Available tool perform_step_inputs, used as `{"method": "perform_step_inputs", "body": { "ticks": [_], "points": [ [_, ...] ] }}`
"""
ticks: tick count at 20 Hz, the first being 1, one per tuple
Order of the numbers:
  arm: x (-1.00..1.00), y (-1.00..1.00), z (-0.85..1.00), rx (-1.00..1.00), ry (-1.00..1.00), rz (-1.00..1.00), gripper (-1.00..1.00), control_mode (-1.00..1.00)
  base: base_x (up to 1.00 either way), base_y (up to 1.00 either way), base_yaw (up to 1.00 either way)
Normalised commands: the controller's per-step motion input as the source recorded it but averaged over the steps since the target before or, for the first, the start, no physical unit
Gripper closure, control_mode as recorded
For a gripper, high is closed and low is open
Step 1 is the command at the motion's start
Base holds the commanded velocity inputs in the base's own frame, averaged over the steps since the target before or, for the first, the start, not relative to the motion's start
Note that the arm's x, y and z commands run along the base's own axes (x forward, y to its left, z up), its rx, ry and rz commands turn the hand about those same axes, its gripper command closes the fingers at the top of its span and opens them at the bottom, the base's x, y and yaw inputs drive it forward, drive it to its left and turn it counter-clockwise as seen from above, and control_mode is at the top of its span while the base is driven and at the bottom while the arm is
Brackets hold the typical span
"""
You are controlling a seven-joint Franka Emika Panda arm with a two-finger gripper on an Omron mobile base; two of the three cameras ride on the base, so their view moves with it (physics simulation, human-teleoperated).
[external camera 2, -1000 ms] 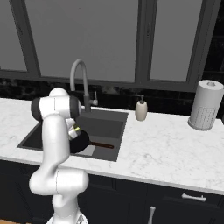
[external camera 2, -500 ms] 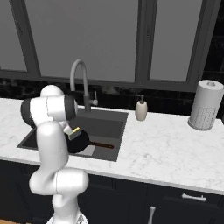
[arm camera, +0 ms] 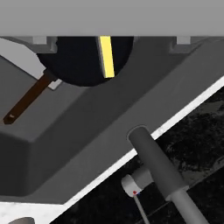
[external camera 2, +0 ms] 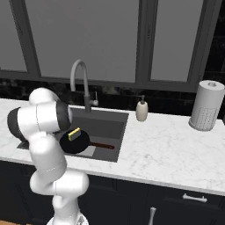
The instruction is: Pick the pan and sponge and place them into the sink. Then turn on the water.
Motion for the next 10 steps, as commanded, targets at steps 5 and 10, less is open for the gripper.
{"method": "perform_step_inputs", "body": {
  "ticks": [5, 10],
  "points": [
    [-0.25, 0.02, 0.79, -0.03, -0.14, 0.00, -1.00, -1.00, 0.00, 0.00, 0.00],
    [-0.34, 0.21, 0.68, -0.03, -0.09, 0.00, -1.00, -1.00, 0.00, 0.00, 0.00]
  ]
}}
